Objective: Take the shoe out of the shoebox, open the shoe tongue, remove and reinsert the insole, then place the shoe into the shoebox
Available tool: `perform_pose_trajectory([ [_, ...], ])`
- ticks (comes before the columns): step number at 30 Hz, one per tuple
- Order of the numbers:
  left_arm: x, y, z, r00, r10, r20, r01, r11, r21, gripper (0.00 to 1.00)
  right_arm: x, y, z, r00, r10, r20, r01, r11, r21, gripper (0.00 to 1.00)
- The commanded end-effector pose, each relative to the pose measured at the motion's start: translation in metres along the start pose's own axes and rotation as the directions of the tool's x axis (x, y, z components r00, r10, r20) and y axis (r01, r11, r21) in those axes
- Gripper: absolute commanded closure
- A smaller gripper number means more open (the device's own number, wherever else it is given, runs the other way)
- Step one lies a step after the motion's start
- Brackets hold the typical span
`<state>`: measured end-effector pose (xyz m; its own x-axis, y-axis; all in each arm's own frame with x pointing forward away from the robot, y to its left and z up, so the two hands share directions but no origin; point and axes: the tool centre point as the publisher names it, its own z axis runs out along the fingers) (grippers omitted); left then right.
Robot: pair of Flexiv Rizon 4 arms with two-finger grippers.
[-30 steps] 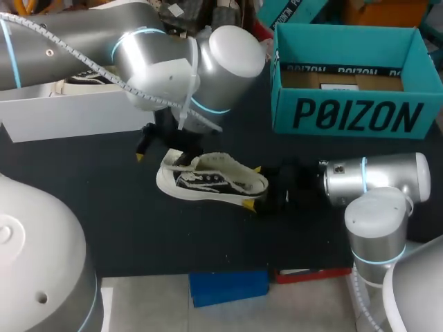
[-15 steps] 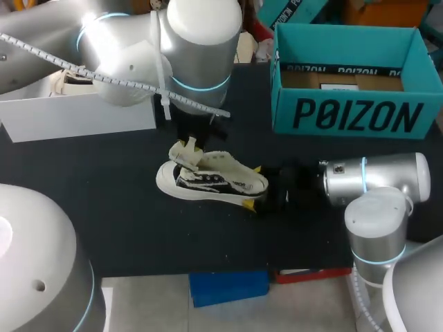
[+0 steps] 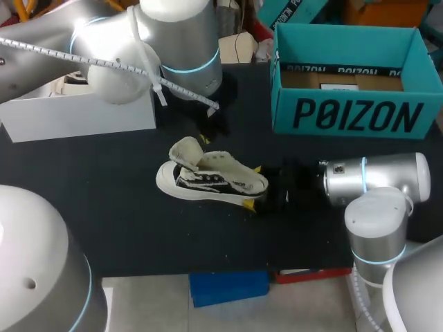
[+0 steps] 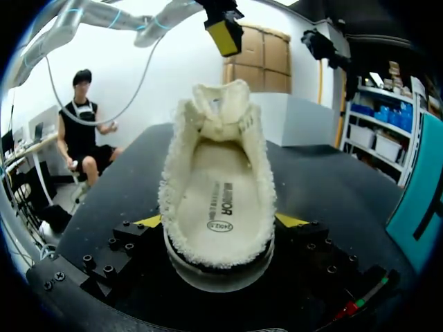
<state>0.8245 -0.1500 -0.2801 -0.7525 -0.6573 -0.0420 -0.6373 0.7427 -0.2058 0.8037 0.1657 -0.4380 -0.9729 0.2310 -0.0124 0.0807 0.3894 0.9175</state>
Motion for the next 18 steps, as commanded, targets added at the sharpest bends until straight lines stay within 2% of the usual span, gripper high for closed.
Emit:
perform_pose_trajectory([
  [1,-0.006,0.009,0.002,0.965,0.154,-0.211,-0.144,0.988,0.063,1.00,0.000,-0.002,0.001,1.000,0.001,0.001,-0.001,1.000,0.001,1.00],
  [4,-0.006,0.009,0.002,0.965,0.154,-0.211,-0.144,0.988,0.063,1.00,0.000,-0.002,0.001,1.000,0.001,0.001,-0.001,1.000,0.001,1.00],
  [6,-0.006,0.007,0.009,0.910,0.244,-0.336,-0.249,0.968,0.028,1.00,0.000,-0.002,0.001,1.000,0.001,0.001,-0.001,1.000,0.001,1.00],
  [8,-0.002,0.008,0.015,0.876,0.353,-0.329,-0.395,0.916,-0.068,1.00,0.000,-0.002,0.001,1.000,0.001,0.001,-0.001,1.000,0.001,1.00],
  [10,0.000,0.008,0.015,0.833,0.388,-0.395,-0.452,0.888,-0.081,1.00,0.000,-0.002,0.001,1.000,0.001,0.001,-0.001,1.000,0.001,1.00],
  [11,0.000,0.008,0.016,0.831,0.418,-0.367,-0.485,0.867,-0.110,1.00,0.000,-0.002,0.001,1.000,0.001,0.001,-0.001,1.000,0.001,1.00],
  [16,0.005,0.010,0.016,0.742,0.519,-0.424,-0.605,0.791,-0.088,1.00,0.000,-0.002,0.001,1.000,0.001,0.001,-0.001,1.000,0.001,1.00],
  [18,0.008,0.009,0.017,0.692,0.578,-0.432,-0.656,0.754,-0.043,1.00,0.000,-0.002,0.001,1.000,0.001,0.001,-0.001,1.000,0.001,1.00],
])
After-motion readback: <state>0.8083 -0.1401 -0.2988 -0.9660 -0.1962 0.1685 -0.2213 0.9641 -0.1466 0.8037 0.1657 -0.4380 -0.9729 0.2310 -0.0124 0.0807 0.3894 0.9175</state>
